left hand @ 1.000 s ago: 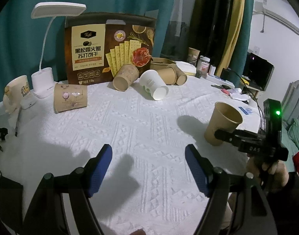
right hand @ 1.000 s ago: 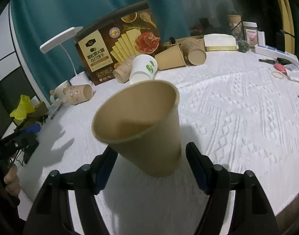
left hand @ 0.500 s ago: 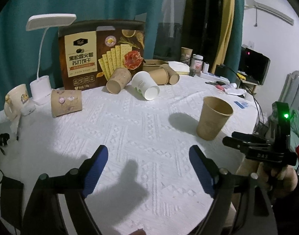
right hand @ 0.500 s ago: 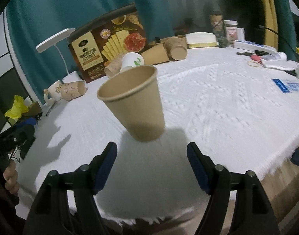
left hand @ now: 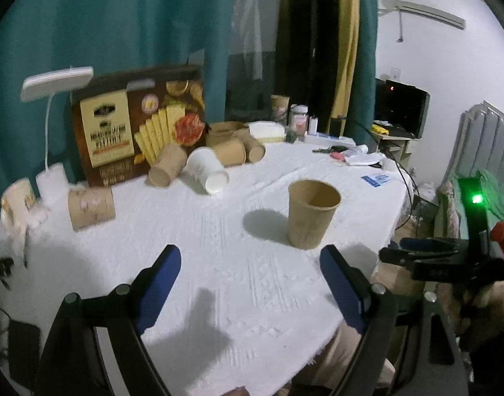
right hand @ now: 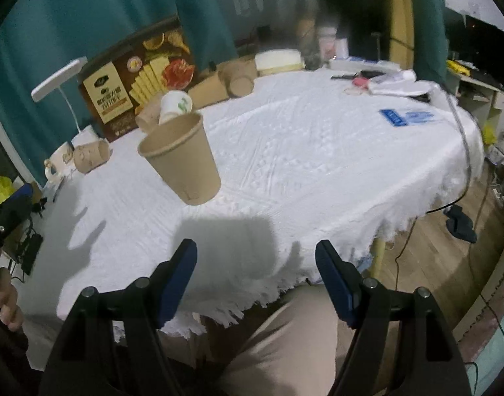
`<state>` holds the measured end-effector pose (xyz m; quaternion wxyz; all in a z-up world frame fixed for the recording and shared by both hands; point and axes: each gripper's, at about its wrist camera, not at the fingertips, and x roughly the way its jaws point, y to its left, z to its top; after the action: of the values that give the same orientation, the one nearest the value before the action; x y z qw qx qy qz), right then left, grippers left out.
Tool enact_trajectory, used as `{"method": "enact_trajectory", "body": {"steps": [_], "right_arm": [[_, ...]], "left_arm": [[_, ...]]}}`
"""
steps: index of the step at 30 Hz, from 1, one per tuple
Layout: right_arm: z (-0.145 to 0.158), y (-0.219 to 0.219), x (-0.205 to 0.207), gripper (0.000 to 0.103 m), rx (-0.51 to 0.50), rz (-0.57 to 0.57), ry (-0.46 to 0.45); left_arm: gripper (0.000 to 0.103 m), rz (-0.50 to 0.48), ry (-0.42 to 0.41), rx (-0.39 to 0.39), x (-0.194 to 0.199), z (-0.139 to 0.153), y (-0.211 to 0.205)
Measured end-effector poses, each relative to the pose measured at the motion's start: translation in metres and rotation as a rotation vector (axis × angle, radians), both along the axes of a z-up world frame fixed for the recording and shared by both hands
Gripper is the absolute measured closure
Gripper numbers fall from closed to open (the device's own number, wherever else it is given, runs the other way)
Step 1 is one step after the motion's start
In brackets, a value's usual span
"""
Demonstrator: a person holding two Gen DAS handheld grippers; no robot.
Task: Flip cup upright
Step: 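Lower the upright brown cup onto the tablecloth and open the right gripper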
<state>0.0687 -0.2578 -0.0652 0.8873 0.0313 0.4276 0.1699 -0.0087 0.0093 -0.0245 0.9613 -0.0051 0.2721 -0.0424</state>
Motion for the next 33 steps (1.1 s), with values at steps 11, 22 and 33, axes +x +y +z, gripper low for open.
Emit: {"method": "enact_trajectory", "body": {"steps": [11,22,33], "right_arm": [[0.072,-0.019,-0.031,0.031,0.003,-0.046,-0.135],[0.142,-0.025,-0.054,0.03,0.002,-0.102,-0.333],[0.184,-0.016,-0.064,0.026,-0.018,-0.102,-0.47]], "left_arm": [[0.016,-0.05,-0.109,0.038,-0.012,0.037,-0.015],[0.015,-0.076,-0.237,0.048,-0.026,0.077,-0.024],[0.015,-0.033,-0.322,-0.026,-0.022,0.106,0.001]]}}
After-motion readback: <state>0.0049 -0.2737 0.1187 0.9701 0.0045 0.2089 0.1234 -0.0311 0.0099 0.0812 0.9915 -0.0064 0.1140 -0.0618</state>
